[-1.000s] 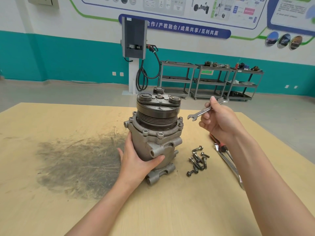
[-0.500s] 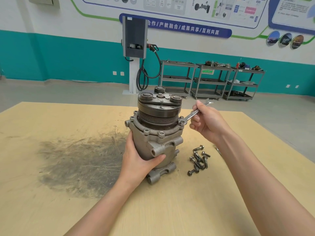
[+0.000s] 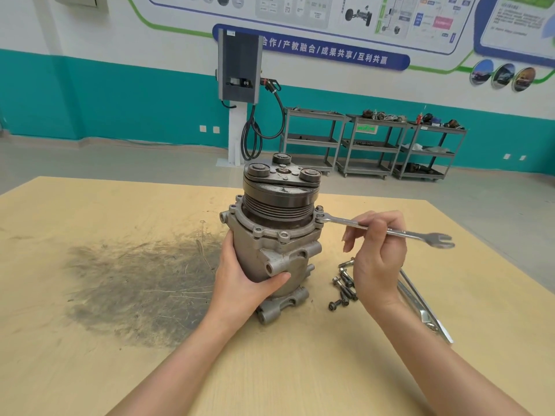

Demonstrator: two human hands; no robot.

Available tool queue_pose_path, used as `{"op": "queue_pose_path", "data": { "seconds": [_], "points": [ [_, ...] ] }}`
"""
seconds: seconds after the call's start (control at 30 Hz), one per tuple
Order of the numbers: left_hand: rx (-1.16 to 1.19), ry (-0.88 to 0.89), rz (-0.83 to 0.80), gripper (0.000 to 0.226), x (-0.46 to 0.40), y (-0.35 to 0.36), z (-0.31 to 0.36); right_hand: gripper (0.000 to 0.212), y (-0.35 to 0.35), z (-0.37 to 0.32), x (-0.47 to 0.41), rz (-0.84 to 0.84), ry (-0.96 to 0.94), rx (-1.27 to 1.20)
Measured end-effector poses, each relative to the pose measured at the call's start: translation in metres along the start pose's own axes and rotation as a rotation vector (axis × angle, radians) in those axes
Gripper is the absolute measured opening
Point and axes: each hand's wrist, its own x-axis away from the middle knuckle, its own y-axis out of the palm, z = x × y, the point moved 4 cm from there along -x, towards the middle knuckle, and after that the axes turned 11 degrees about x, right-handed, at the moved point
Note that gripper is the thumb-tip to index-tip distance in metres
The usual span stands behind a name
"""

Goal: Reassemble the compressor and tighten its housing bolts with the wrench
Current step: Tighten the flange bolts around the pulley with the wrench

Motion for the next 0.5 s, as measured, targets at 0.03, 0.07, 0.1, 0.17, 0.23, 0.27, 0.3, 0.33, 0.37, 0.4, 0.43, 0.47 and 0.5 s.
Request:
{"op": "queue_pose_path", "data": {
  "seconds": [0.03,0.07,0.1,0.17,0.23,0.27,0.3,0.33,0.37,0.4,0.43,0.47,0.5],
  "points": [
    [0.0,-0.001,0.0,0.112,0.0,0.0,0.0,0.017,0.002,-0.004,0.001,-0.004,-0.051,-0.003],
    [0.001,-0.001,-0.001,0.112,0.0,0.0,0.0,0.017,0.003,-0.006,0.0,0.003,-0.059,-0.01],
    [-0.001,-0.002,-0.003,0.112,0.0,0.0,0.0,0.02,0.003,-0.007,-0.003,0.025,-0.025,-0.014],
    [-0.007,-0.002,-0.003,0.112,0.0,0.0,-0.001,0.031,0.001,-0.003,-0.011,0.079,0.115,-0.019],
    [-0.009,-0.001,0.0,0.111,-0.001,-0.001,-0.001,0.038,0.0,0.005,-0.023,0.065,0.278,-0.064],
    [-0.011,-0.001,0.0,0.111,-0.001,-0.001,-0.001,0.039,0.001,0.01,-0.028,0.035,0.356,-0.099],
    [-0.012,-0.001,0.001,0.111,-0.001,-0.001,-0.001,0.04,0.003,0.014,-0.032,0.003,0.43,-0.134],
    [-0.012,0.0,0.0,0.111,-0.001,-0.001,-0.001,0.04,0.004,0.018,-0.035,-0.022,0.494,-0.161],
    [-0.012,0.0,0.0,0.112,-0.001,-0.001,-0.002,0.04,0.006,0.021,-0.037,-0.039,0.543,-0.178],
    [-0.011,0.0,0.0,0.112,-0.001,-0.001,-0.002,0.04,0.007,0.023,-0.038,-0.054,0.577,-0.194],
    [-0.01,-0.001,-0.001,0.113,-0.001,-0.001,-0.002,0.04,0.008,0.025,-0.038,-0.067,0.602,-0.214],
    [-0.009,-0.002,-0.002,0.113,-0.001,0.0,-0.002,0.04,0.009,0.026,-0.039,-0.082,0.622,-0.237],
    [-0.009,-0.002,-0.002,0.113,-0.001,0.0,-0.002,0.04,0.01,0.026,-0.041,-0.097,0.642,-0.256]
  ]
}}
